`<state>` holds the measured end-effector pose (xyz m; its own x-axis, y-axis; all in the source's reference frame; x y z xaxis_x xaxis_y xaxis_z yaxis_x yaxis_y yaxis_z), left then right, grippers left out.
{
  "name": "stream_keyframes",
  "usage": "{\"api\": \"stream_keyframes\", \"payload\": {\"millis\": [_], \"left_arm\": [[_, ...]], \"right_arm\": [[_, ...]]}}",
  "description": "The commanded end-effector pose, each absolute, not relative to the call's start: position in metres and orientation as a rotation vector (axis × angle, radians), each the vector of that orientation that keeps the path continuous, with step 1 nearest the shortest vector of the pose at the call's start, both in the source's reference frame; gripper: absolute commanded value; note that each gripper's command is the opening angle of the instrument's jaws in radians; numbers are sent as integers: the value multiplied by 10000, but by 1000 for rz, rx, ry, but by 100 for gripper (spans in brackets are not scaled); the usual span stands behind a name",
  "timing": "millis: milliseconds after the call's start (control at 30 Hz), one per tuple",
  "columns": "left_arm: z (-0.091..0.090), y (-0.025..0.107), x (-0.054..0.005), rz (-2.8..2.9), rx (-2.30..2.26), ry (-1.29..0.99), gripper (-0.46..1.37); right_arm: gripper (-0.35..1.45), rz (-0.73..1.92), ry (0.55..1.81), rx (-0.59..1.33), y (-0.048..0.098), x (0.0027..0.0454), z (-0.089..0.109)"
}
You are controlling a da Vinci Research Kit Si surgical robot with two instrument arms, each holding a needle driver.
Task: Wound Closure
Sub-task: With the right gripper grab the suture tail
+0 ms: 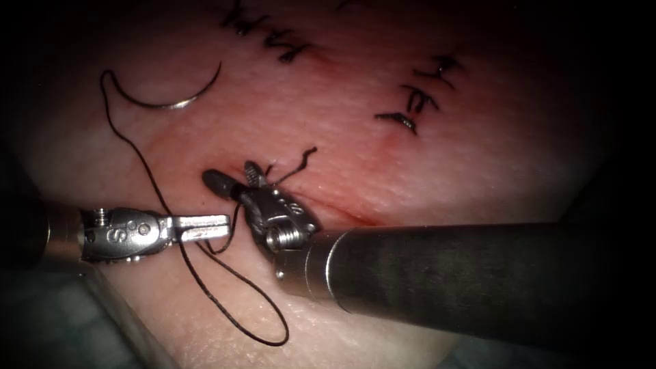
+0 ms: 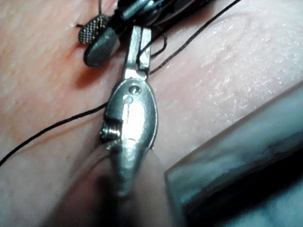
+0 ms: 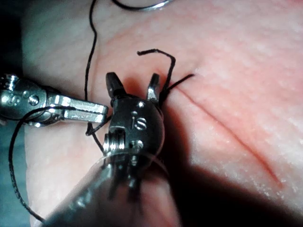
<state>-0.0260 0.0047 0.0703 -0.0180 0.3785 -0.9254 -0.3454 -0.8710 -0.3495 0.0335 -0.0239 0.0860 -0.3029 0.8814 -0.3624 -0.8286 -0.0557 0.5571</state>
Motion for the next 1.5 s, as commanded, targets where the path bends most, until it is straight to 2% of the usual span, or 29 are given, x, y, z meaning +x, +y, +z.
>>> {"api": "stream_keyframes", "payload": {"millis": [33,200,467,600,800,1133,1200,1300,1500], "left_arm": [[705,47,-259,1947,-1775,-45,-35],[709,48,-257,1948,-1777,-46,-35],[712,53,-263,1949,-1774,-48,-35],[713,54,-266,1949,-1772,-46,-35],[713,55,-272,1954,-1769,-50,-35],[706,58,-279,2002,-1778,-69,-35],[703,59,-281,2006,-1786,-72,-35],[701,58,-282,2006,-1800,-88,-35],[698,55,-283,2008,-1813,-100,-35]], "right_arm": [[17,1692,839,75,-239,334,856],[29,1704,837,11,-238,325,845],[27,1734,848,-55,-242,301,837],[37,1743,834,-75,-242,288,837],[37,1784,819,-106,-244,280,840],[67,2070,877,-36,-242,260,865],[68,2124,898,-11,-245,254,872],[69,2147,912,-7,-248,244,878],[83,2166,909,-20,-242,236,883]]}}
